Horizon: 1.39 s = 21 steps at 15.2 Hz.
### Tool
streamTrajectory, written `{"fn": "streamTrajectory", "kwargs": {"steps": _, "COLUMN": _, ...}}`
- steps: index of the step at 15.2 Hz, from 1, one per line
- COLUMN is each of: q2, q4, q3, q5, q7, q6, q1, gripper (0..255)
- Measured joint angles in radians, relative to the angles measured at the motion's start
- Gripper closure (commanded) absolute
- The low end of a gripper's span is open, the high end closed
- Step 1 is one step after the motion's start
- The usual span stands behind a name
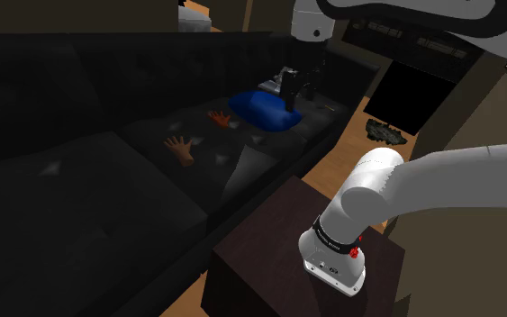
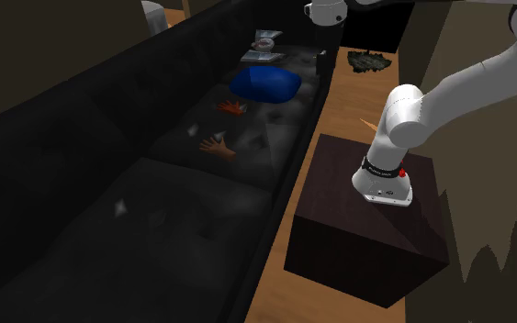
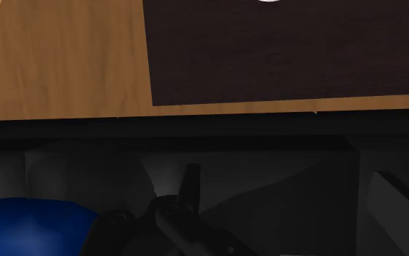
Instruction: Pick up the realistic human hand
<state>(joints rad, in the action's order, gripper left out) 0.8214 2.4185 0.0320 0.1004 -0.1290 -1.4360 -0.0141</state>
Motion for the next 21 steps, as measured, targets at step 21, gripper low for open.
{"fn": "streamTrajectory", "kwargs": {"steps": 21, "q2": -0.556, "q4": 0.037, "q3": 0.074, "q5": -0.028, "q7": -0.224, "q6": -0.681, "q1": 0.019, "gripper": 0}}
